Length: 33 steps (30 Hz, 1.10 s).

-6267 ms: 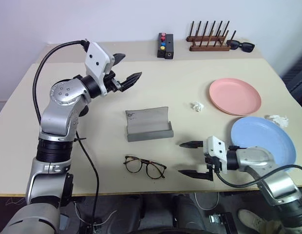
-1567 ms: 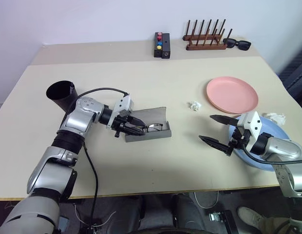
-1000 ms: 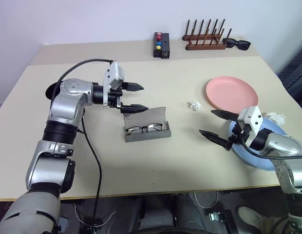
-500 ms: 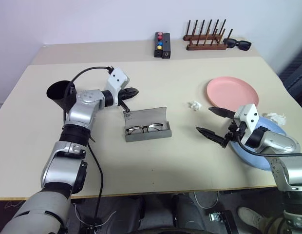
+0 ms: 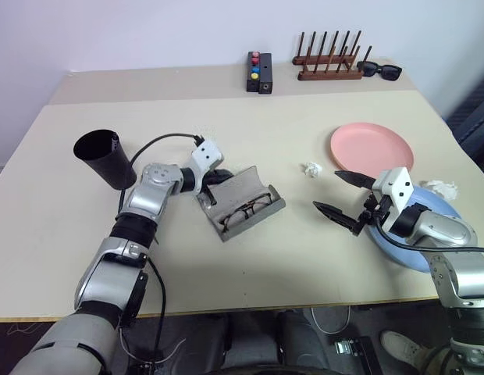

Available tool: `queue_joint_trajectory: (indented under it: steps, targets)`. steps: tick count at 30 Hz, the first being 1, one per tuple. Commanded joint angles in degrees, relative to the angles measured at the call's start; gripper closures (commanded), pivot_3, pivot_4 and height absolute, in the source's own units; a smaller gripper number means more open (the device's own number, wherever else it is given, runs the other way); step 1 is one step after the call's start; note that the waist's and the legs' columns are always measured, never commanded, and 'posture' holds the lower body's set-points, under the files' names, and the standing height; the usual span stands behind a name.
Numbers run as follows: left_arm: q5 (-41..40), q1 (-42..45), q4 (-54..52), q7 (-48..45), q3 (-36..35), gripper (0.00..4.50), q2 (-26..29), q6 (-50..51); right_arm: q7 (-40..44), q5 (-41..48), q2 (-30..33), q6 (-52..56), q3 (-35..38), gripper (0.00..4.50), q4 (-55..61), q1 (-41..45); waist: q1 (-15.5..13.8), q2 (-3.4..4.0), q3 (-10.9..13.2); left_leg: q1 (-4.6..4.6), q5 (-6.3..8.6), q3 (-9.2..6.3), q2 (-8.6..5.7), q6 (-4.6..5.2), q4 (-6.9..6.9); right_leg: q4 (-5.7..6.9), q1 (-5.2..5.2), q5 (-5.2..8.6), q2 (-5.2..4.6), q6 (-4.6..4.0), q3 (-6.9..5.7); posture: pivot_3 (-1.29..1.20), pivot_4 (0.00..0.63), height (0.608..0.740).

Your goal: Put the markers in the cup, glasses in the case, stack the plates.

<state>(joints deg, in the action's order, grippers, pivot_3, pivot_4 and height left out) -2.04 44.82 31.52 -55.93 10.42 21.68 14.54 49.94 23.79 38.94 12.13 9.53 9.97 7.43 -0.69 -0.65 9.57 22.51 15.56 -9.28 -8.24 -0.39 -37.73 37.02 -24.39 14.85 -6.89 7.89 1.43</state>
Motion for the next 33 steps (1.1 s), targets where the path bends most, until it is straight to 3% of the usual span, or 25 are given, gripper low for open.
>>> queue_joint_trajectory:
  steps: [1,19,33]
  targets:
    - [-2.29,-0.59,-7.07,-4.66,-0.06,4.44,2.60,2.56,-0.04,0.53,-0.03,-0.58,0.88,0.00,1.83,0.29,0.03,0.00,0.00,0.00,0.00,0.00,0.00,0.00,0.00,0.00,0.00,0.00,0.00,0.00,0.00,0.00,0.150,0.740]
    - [-6.11,0.71,-12.35,-6.90,-3.97,4.44,8.79,7.55,3.90,1.67,0.52,0.09,0.51,0.00,1.05,-0.98,0.01,0.00,0.00,0.00,0.00,0.00,0.00,0.00,0.00,0.00,0.00,0.00,0.00,0.00,0.00,0.00,0.150,0.740]
    - [-18.11,-4.55,-29.18,-21.55,-4.48,4.44,19.88,18.35,5.11,0.45,-0.05,0.30,-1.48,0.00,0.74,-0.76,0.14,0.01,0.00,-0.01,0.00,-0.01,0.01,0.00,0.02,0.00,-0.01,0.00,0.00,0.00,0.01,0.00,0.150,0.740]
